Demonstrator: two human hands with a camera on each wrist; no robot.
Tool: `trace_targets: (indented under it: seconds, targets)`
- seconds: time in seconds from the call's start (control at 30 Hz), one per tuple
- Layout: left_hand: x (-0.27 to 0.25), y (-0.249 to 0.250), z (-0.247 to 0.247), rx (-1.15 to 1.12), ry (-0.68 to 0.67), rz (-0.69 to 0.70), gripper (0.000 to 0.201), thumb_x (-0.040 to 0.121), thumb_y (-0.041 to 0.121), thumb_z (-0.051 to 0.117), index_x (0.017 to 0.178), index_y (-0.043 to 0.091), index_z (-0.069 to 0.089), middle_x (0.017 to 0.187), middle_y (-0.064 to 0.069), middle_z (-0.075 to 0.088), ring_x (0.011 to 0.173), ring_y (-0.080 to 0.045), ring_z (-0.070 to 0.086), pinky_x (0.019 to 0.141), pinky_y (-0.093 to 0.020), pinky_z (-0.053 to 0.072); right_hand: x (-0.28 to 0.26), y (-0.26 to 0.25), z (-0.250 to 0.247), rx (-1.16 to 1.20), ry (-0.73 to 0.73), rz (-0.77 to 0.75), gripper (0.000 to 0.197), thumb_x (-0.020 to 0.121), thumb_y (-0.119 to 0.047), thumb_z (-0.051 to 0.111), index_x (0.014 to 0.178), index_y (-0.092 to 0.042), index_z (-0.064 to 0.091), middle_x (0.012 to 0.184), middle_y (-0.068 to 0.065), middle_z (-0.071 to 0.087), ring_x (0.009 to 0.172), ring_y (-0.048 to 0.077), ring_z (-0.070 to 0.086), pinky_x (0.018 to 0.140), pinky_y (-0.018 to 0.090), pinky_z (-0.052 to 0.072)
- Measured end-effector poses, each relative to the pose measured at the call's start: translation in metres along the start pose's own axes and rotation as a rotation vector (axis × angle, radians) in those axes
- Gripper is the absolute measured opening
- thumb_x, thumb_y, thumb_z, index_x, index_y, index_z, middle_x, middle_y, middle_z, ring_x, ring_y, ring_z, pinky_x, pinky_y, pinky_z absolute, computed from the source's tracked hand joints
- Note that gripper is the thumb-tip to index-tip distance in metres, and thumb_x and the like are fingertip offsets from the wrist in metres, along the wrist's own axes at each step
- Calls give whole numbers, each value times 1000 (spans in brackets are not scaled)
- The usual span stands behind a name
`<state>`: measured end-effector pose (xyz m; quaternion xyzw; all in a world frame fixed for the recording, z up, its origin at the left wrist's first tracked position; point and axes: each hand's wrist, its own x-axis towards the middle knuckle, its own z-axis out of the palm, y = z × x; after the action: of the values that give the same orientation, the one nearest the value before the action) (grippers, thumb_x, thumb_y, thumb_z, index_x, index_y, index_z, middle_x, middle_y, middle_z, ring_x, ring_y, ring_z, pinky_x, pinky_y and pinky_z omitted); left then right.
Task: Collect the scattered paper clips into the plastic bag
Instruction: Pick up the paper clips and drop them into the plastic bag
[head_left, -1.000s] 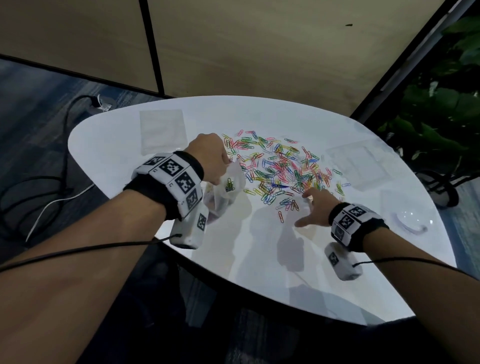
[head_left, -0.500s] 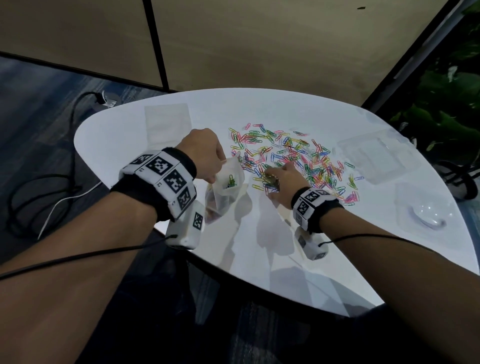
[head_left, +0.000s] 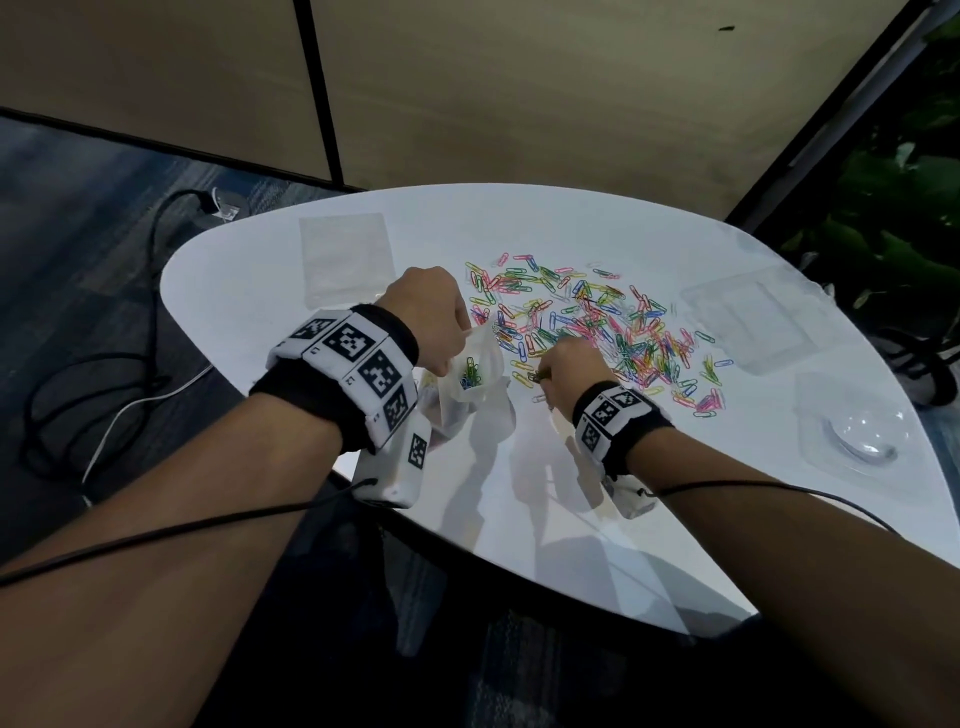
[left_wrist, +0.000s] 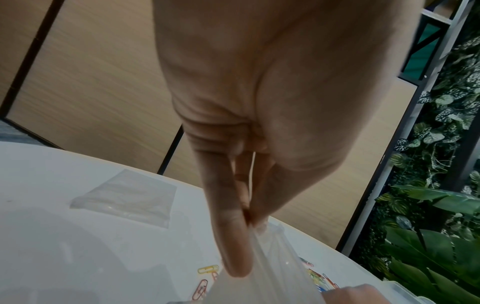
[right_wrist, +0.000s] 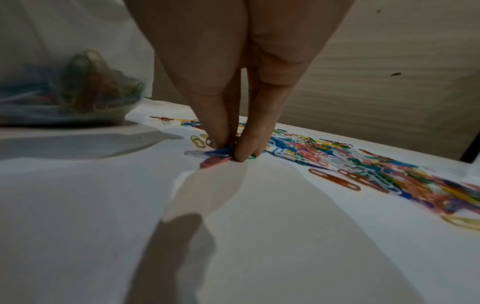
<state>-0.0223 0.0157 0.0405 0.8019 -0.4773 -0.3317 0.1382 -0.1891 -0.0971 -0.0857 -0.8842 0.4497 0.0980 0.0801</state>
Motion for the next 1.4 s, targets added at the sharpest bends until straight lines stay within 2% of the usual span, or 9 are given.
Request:
trace_targets:
  seconds: [0.3, 0.37, 0.47, 0.57, 0.73, 0.9, 1.13, 1.27, 1.4]
  targets:
    - [1, 2, 2, 8, -1, 18, 23, 90, -2, 57, 100, 9, 74, 59, 0, 66, 68, -25, 76, 81, -40, 63, 11, 51, -31, 301, 16, 327, 16, 87, -17, 68, 98, -13, 79, 96, 4, 76, 91, 21, 70, 93, 28, 52]
    - [1, 3, 2, 22, 2, 22, 25, 88, -3, 58, 101, 9, 75, 59, 1, 65, 73, -26, 76, 81, -40, 63, 12, 58, -45, 641, 7, 425, 20, 81, -17, 76, 100, -10, 77, 95, 3, 74, 91, 18, 69, 88, 25, 54]
    - [1, 6, 2, 39, 8, 31, 26, 85, -5, 63, 104, 8, 76, 60, 4, 61, 84, -26, 75, 85, -41, 62, 5, 47, -72, 1544, -90, 472, 27, 79, -1, 75, 105, 6, 69, 107, 19, 72, 93, 23, 72, 81, 26, 59]
    - [2, 7, 4, 15, 0, 23, 26, 86, -4, 63, 106, 7, 75, 64, 1, 65, 84, -26, 75, 86, -40, 62, -6, 18, -95, 1767, -269, 288, 23, 85, 4, 66, 108, 10, 65, 102, 18, 72, 91, 20, 73, 73, 18, 58]
    - [1, 8, 6, -61, 19, 4, 26, 86, -3, 58, 99, 11, 76, 73, -10, 76, 73, -22, 77, 82, -38, 63, -30, -31, -92, 1519, -397, 66, 17, 83, 8, 66, 100, 11, 67, 92, 19, 73, 80, 22, 73, 76, 21, 58]
    - [-1, 6, 3, -77, 36, -8, 28, 86, -3, 55, 96, 12, 77, 70, -9, 76, 73, -21, 77, 83, -37, 63, -31, -40, -83, 1129, -252, -100, 30, 82, 1, 72, 112, 1, 70, 100, 16, 74, 88, 20, 72, 85, 26, 58]
    - [2, 1, -2, -109, 62, -19, 25, 88, -4, 54, 100, 4, 75, 75, -12, 75, 77, -26, 77, 83, -39, 63, -25, -2, -81, 976, -84, 45, 20, 87, -4, 68, 106, -3, 72, 90, 14, 74, 81, 28, 73, 74, 34, 62]
    - [2, -7, -3, -68, 56, -28, 26, 82, -8, 63, 101, 5, 76, 72, -3, 72, 87, -28, 76, 84, -41, 62, -20, 26, -43, 492, -282, 258, 79, 74, -20, 83, 143, -14, 43, 123, 13, 63, 80, 23, 72, 77, 39, 61]
    - [0, -18, -4, -56, 45, -37, 28, 80, -8, 65, 102, 5, 77, 91, -11, 76, 90, -30, 75, 84, -41, 62, -11, 16, -9, 302, -187, 255, 113, 63, -36, 88, 152, -21, 20, 148, 18, 29, 128, 35, 47, 101, 42, 45]
